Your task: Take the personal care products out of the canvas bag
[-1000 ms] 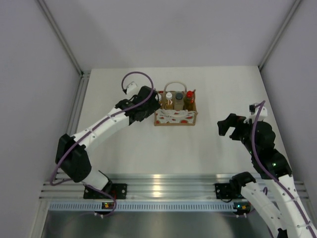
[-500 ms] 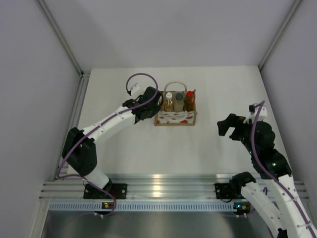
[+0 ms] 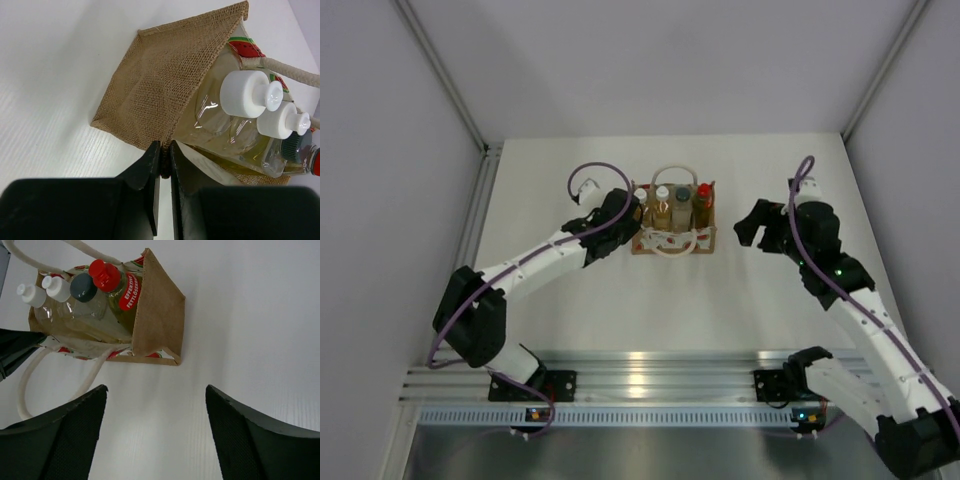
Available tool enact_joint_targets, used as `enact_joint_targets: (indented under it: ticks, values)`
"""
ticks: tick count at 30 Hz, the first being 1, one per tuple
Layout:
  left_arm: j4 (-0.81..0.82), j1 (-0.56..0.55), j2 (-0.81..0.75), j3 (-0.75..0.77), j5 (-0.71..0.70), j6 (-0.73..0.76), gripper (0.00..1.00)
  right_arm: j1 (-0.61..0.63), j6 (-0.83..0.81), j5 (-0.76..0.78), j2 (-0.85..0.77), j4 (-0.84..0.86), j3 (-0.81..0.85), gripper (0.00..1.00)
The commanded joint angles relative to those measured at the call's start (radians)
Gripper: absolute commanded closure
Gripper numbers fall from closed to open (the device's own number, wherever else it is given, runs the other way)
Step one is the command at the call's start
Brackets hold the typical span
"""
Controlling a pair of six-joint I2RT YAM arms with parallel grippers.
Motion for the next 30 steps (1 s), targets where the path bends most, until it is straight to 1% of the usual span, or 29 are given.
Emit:
enact_joint_targets:
  ticks: [1, 2, 4, 5, 6, 10, 14, 18, 24, 30]
  values:
    - [0.026, -0.008, 0.041, -0.095, 0.043, 0.009, 1.00, 0.045, 0.002, -0.035, 0.126, 0.186, 0.098, 0.26]
    - [0.039, -0.010, 0.041, -0.119, 0.045, 0.008, 1.00, 0.055, -0.014, -0.024, 0.152, 0.195, 0.114, 0.32]
    - [0.073, -0.011, 0.034, -0.146, 0.043, 0.008, 1.00, 0.096, -0.030, 0.046, 0.232, 0.197, 0.172, 0.35]
    - [0.083, -0.013, 0.031, -0.156, 0.043, 0.005, 1.00, 0.110, -0.052, 0.063, 0.253, 0.197, 0.190, 0.40]
    - [0.094, -0.013, 0.026, -0.181, 0.045, 0.002, 1.00, 0.140, -0.060, 0.103, 0.296, 0.196, 0.210, 0.40]
    - [0.117, -0.013, 0.014, -0.218, 0.037, -0.011, 1.00, 0.213, -0.095, 0.235, 0.382, 0.189, 0.290, 0.44]
    - [0.140, -0.015, 0.014, -0.239, 0.034, -0.006, 1.00, 0.243, -0.124, 0.304, 0.462, 0.182, 0.351, 0.48]
    - [0.163, -0.013, 0.009, -0.256, 0.045, -0.005, 1.00, 0.268, -0.136, 0.388, 0.568, 0.143, 0.433, 0.48]
    - [0.168, -0.013, 0.004, -0.259, 0.055, 0.002, 1.00, 0.274, -0.144, 0.433, 0.678, 0.127, 0.516, 0.51]
    - [0.168, -0.013, -0.014, -0.262, 0.048, 0.006, 1.00, 0.282, -0.136, 0.451, 0.758, 0.122, 0.525, 0.57]
